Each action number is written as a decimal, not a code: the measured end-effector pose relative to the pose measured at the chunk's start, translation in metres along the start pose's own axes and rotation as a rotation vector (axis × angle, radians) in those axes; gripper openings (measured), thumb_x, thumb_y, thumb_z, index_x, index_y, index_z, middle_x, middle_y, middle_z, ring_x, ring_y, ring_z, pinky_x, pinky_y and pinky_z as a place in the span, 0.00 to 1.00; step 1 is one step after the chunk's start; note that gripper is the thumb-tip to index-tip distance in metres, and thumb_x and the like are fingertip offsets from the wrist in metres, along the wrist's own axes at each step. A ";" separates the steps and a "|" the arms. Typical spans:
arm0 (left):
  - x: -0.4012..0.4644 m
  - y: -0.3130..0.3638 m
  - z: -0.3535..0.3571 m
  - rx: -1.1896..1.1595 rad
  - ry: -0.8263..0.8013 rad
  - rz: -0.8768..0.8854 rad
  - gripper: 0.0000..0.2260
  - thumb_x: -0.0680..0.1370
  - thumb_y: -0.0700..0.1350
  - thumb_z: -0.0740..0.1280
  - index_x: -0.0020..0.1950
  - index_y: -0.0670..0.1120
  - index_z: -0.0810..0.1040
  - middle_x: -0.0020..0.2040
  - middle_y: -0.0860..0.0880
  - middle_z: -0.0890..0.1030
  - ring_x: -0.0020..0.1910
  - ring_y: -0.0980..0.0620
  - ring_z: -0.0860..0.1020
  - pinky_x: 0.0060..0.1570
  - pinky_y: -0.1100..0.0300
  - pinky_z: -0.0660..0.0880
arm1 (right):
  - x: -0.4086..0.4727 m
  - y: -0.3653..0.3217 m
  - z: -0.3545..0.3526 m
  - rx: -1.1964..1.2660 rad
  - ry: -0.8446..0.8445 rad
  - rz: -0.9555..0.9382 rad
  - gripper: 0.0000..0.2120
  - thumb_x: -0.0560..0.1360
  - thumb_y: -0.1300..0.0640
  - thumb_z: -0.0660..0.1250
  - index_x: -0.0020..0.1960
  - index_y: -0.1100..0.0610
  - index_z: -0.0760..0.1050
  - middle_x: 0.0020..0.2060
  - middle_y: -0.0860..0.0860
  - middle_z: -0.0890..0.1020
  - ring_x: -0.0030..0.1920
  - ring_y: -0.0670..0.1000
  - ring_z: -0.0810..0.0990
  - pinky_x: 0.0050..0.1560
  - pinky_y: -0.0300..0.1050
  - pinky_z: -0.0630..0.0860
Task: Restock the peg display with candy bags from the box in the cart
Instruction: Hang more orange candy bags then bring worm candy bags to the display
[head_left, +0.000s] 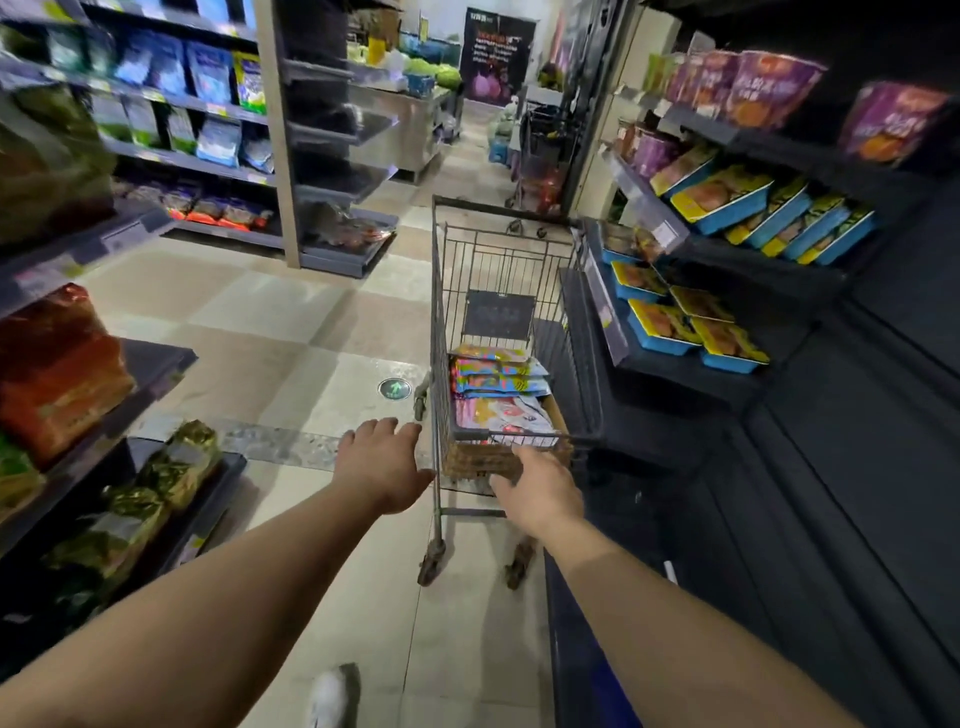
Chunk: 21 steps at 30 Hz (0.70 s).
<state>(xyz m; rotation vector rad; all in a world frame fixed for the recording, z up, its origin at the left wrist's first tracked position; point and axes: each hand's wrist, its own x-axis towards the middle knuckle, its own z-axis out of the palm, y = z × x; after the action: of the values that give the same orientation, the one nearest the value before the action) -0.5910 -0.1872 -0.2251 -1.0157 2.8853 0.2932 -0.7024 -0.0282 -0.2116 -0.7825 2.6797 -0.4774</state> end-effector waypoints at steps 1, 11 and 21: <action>0.022 -0.004 -0.001 0.008 -0.005 0.006 0.31 0.78 0.64 0.61 0.78 0.53 0.62 0.78 0.46 0.65 0.76 0.43 0.62 0.74 0.47 0.60 | 0.021 -0.002 -0.001 0.002 -0.003 0.021 0.25 0.79 0.45 0.63 0.74 0.49 0.66 0.68 0.53 0.73 0.67 0.57 0.72 0.64 0.51 0.73; 0.257 -0.046 -0.044 0.074 -0.011 0.123 0.29 0.78 0.63 0.62 0.75 0.53 0.64 0.75 0.47 0.68 0.74 0.43 0.65 0.71 0.49 0.62 | 0.215 -0.034 -0.016 0.140 0.045 0.248 0.25 0.77 0.43 0.64 0.73 0.47 0.68 0.69 0.50 0.75 0.66 0.57 0.75 0.64 0.51 0.73; 0.407 0.016 0.000 0.096 -0.165 0.251 0.29 0.76 0.63 0.63 0.73 0.52 0.66 0.71 0.44 0.71 0.71 0.40 0.67 0.69 0.48 0.64 | 0.338 0.019 -0.027 0.208 -0.007 0.403 0.22 0.77 0.47 0.66 0.70 0.49 0.71 0.65 0.52 0.77 0.63 0.56 0.77 0.60 0.48 0.75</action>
<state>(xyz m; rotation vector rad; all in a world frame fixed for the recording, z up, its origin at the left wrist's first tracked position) -0.9177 -0.4248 -0.2745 -0.5852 2.8415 0.2370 -0.9932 -0.1971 -0.2619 -0.1770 2.6287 -0.6296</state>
